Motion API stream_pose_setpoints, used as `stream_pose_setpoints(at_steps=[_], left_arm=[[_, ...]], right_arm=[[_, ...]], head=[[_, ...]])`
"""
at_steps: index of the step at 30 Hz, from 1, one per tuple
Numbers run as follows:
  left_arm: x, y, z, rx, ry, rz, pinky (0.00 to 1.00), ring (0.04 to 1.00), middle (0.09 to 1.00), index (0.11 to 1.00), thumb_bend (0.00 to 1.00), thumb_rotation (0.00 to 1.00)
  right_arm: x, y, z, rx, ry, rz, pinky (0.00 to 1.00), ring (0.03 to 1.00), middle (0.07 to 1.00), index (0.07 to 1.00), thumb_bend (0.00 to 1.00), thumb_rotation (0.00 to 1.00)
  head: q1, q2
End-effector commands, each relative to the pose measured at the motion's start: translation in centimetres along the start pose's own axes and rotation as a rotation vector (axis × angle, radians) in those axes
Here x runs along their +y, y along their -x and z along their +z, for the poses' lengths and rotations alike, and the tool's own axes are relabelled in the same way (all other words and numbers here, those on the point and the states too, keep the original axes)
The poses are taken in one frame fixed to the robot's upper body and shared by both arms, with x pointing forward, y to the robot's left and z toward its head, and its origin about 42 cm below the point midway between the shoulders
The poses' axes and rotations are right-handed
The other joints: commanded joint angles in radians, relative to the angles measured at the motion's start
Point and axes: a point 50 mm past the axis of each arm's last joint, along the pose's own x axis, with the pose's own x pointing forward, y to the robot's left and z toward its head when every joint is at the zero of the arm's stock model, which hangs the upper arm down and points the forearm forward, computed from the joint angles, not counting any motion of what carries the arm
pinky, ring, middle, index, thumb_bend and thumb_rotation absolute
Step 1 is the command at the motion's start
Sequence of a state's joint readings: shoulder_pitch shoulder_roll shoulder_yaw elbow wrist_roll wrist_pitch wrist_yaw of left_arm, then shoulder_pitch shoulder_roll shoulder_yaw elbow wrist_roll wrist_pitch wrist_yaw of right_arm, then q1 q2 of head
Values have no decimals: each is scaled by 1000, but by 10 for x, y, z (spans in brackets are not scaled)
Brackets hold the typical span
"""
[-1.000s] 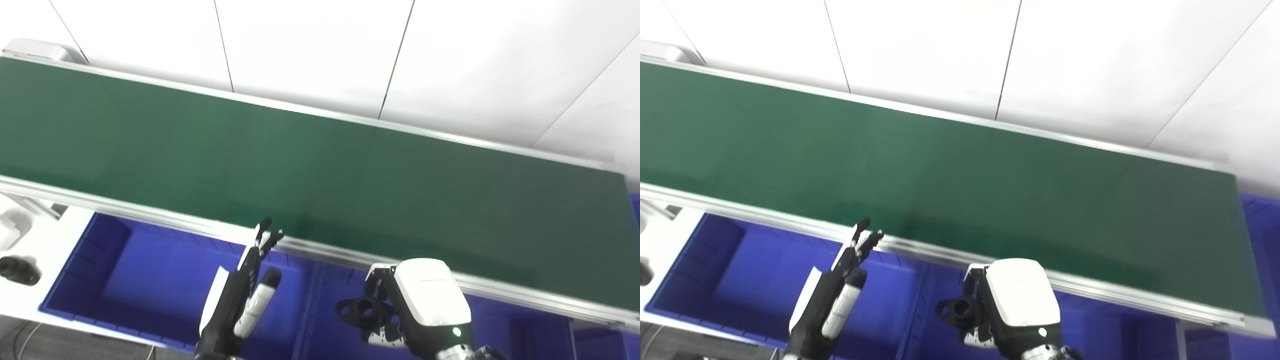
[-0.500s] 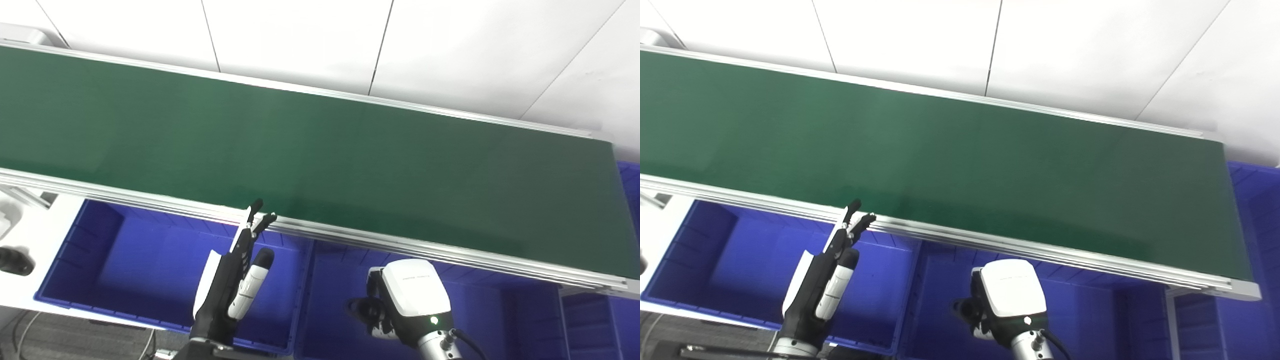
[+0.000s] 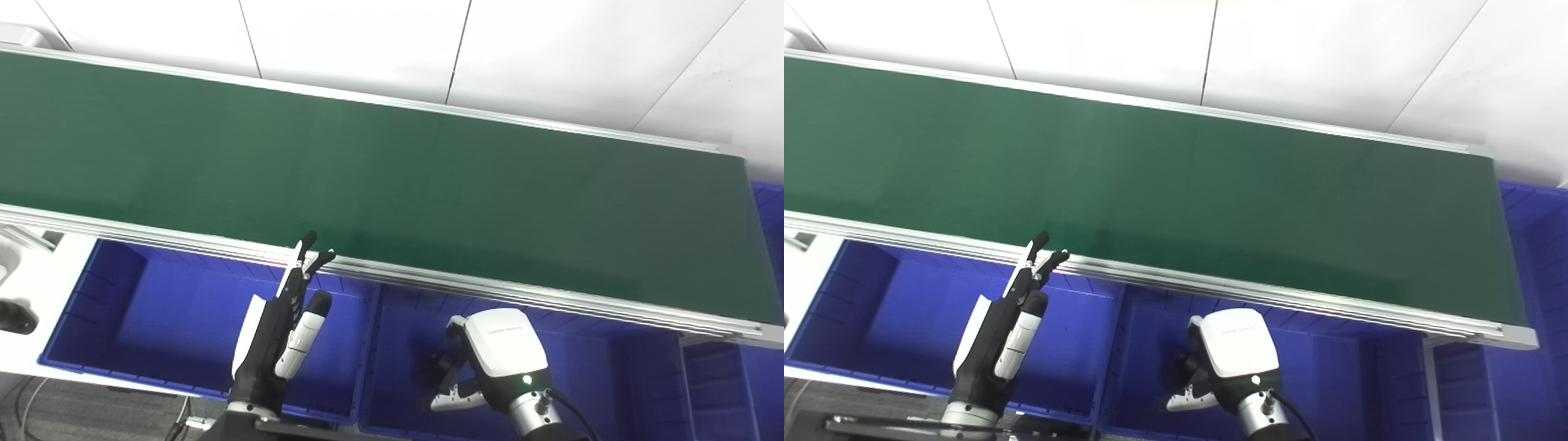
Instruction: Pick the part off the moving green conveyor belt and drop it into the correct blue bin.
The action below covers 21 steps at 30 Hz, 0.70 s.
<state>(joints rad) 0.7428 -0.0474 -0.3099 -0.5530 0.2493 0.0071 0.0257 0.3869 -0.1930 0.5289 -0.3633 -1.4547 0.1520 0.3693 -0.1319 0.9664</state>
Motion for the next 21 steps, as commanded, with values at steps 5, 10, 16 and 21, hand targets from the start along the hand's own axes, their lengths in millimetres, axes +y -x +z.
stream_pose_setpoints(at_steps=[5, 10, 16, 21], left_arm=[[1, 0, 9, -42, 1, 1, 1000, 959, 904, 992, 618, 985], [5, -1, 9, -37, 12, -3, 1000, 968, 921, 999, 606, 982], [15, -5, 8, -30, 25, 0, 1000, 992, 940, 999, 611, 963], [25, -8, 7, -35, -2, 0, 1000, 976, 933, 995, 605, 979]], right_arm=[[-47, 19, 1, -23, -352, -14, 587, 591, 670, 768, 1000, 821], [-76, 57, 4, -83, -841, -68, 666, 759, 800, 842, 993, 893], [-67, 87, 3, -84, -1151, -312, 896, 948, 955, 983, 973, 956], [-47, 81, -6, -94, -1170, -430, 989, 997, 998, 1000, 952, 949]], head=[[-10, 1], [-40, 3], [-93, 6], [-128, 12]])
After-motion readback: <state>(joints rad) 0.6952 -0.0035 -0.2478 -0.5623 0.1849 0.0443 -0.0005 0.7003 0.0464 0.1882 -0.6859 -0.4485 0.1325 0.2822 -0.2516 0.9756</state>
